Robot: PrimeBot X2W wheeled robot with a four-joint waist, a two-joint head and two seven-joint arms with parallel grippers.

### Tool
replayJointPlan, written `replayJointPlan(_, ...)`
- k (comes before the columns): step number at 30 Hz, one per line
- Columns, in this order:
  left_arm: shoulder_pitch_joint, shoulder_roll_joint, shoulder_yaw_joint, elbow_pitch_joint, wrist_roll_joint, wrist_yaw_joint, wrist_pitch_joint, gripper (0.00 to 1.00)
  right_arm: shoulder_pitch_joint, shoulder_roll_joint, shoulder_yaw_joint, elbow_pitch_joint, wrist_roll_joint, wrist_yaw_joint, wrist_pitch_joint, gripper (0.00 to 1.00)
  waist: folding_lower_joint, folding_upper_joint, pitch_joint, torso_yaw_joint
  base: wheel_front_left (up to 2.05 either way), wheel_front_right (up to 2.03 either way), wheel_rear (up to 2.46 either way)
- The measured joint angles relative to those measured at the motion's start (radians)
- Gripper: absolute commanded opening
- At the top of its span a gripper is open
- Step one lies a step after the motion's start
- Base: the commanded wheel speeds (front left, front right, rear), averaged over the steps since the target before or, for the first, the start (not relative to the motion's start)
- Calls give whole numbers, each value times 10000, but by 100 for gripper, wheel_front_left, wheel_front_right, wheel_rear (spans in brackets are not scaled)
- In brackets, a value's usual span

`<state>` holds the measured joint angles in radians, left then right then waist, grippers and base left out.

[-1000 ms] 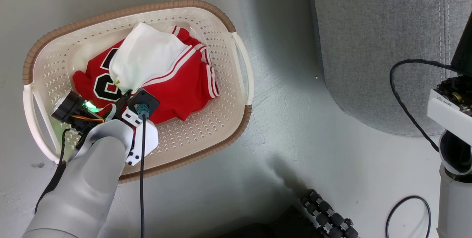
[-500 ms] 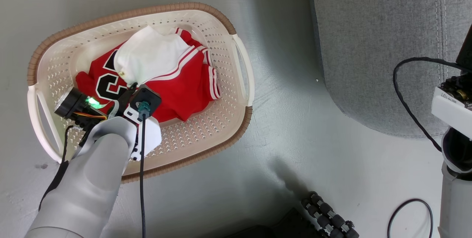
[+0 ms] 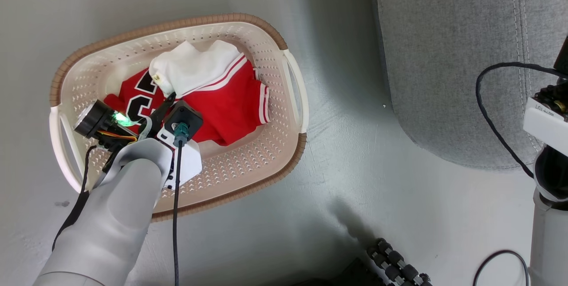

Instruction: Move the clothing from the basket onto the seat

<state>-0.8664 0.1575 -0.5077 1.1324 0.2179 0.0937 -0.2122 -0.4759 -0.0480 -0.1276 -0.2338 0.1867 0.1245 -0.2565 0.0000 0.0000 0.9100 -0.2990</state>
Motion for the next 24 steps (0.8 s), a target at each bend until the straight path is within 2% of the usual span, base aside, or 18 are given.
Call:
replayJointPlan(10,117,148,268,-510,-261,211,-261,0,19,0,-134,146,0,0,0,100,0,0,-402,136,0,0,0)
replayJointPlan(24,702,-94,499,-1916,-773,477,-347,0,40,0,-236,209,-280,0,0,100,0,0,-1060,458,0,0,0)
